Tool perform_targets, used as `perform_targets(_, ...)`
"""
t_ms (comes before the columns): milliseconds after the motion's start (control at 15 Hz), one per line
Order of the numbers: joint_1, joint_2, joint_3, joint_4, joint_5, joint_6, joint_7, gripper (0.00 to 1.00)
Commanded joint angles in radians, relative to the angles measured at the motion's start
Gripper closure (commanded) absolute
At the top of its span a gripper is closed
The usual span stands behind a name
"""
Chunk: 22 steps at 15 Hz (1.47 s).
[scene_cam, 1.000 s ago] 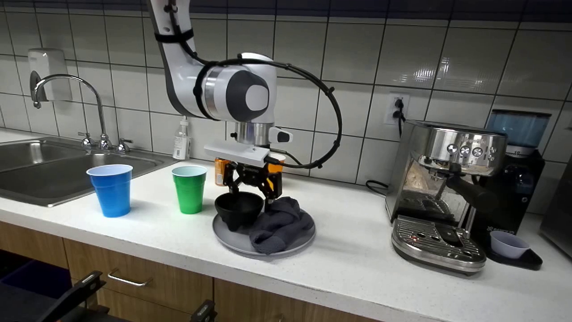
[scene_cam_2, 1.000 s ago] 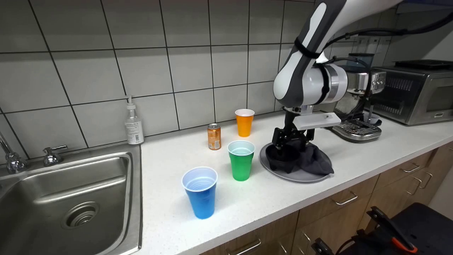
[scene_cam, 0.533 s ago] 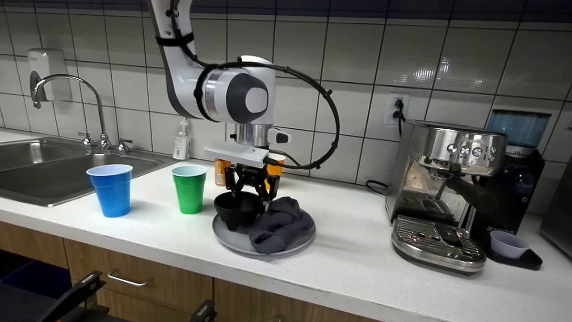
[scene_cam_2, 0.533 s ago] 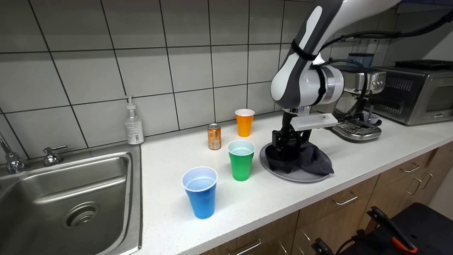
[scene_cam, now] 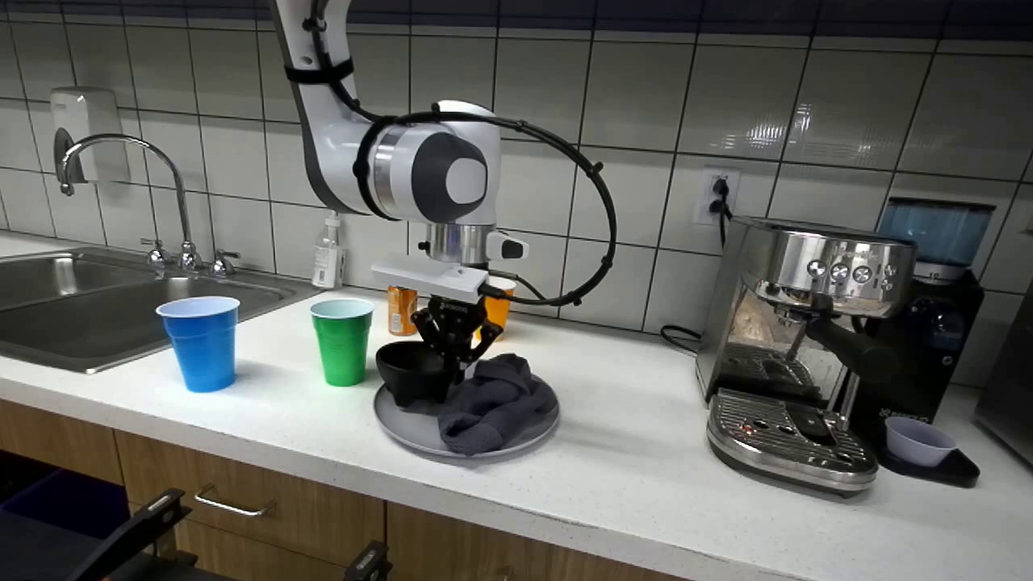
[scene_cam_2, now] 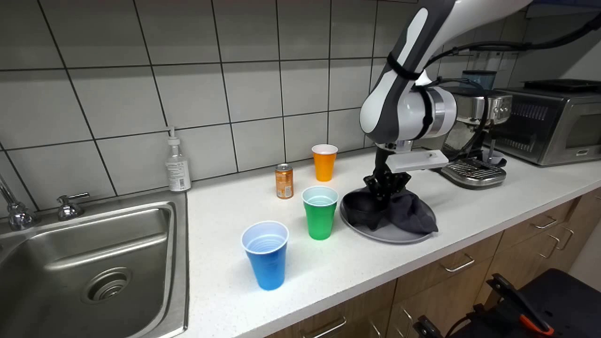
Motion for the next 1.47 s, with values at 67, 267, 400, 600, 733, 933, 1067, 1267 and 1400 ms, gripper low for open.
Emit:
perform_targets(67,-0.034,-0.029,0.019,0.000,0.010,-0.017,0.015,0.98)
perform_targets(267,-0.051,-0.057,0.025,-0.013,0.028,-0.016,0.001,0.98)
perform_targets(400,-0.065,-0.078,0.031,-0.026,0.051,-0.016,-0.010,0.98)
perform_targets(600,-0.081,-0.117,0.037,-0.048,0.090,-0.016,-0.024,0.98)
perform_targets(733,-0.090,-0.149,0.041,-0.065,0.117,-0.015,-0.032,0.98)
perform_targets(933,-0.094,-0.195,0.037,-0.092,0.156,-0.012,-0.041,0.98)
perform_targets(1067,-0.093,-0.225,0.029,-0.113,0.176,-0.008,-0.042,0.98)
perform_targets(1267,-0.094,-0.270,0.007,-0.146,0.182,-0.003,-0.032,0.98)
perform_targets(1400,-0.097,-0.290,-0.012,-0.164,0.174,-0.002,-0.023,0.98)
